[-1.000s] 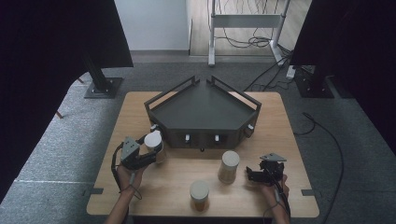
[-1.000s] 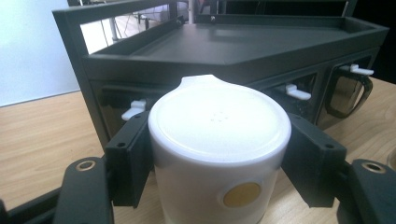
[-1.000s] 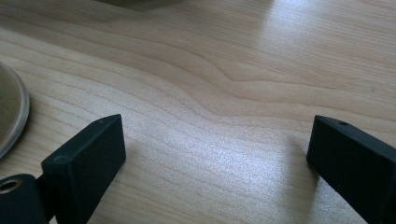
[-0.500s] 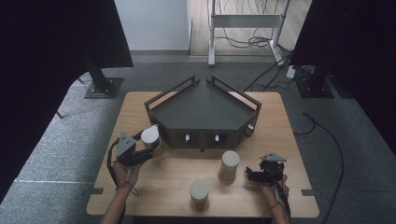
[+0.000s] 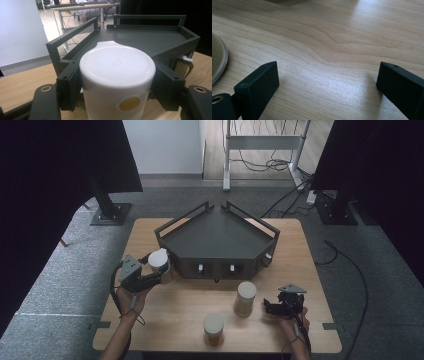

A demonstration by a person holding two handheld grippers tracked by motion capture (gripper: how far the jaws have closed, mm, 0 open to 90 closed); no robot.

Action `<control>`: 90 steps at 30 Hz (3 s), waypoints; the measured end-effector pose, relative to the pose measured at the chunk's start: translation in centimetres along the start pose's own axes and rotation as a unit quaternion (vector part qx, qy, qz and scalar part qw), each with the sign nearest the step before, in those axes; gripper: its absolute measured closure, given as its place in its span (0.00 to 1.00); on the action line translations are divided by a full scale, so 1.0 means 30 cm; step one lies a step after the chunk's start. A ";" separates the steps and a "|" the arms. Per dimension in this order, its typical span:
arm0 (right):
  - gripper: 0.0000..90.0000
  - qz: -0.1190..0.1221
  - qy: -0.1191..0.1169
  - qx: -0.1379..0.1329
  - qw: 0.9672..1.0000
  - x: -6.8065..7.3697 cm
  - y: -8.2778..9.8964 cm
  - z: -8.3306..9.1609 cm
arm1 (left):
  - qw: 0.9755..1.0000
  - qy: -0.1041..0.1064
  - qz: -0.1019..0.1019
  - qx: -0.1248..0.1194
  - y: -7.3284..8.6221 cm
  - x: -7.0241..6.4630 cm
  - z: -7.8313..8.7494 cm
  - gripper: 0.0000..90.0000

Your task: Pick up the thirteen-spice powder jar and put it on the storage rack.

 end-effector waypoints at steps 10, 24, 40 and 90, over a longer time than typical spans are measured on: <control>0.04 0.000 0.000 0.000 1.000 0.000 0.000 0.000 | 1.000 0.006 0.003 0.002 -0.073 -0.002 -0.011 0.35; 0.04 0.000 0.000 0.000 1.000 0.000 0.000 0.000 | 1.000 0.004 0.012 0.000 -0.151 0.002 -0.035 0.35; 0.04 0.000 -0.001 0.000 1.000 0.000 0.000 0.000 | 1.000 0.002 0.027 -0.010 -0.236 0.004 -0.081 0.35; 0.04 0.002 -0.004 -0.001 1.000 -0.001 0.001 0.001 | 0.999 -0.031 -0.003 -0.013 -0.317 -0.036 -0.328 0.35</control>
Point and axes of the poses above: each handheld gripper's, and its own axes: z roughly backward along the jaws, y roughly out of its underside, x roughly to its left, the point moved 3 cm from there along -z, roughly forward along the jaws, and after that the axes turned 14 degrees about z, right-handed, at the moved point
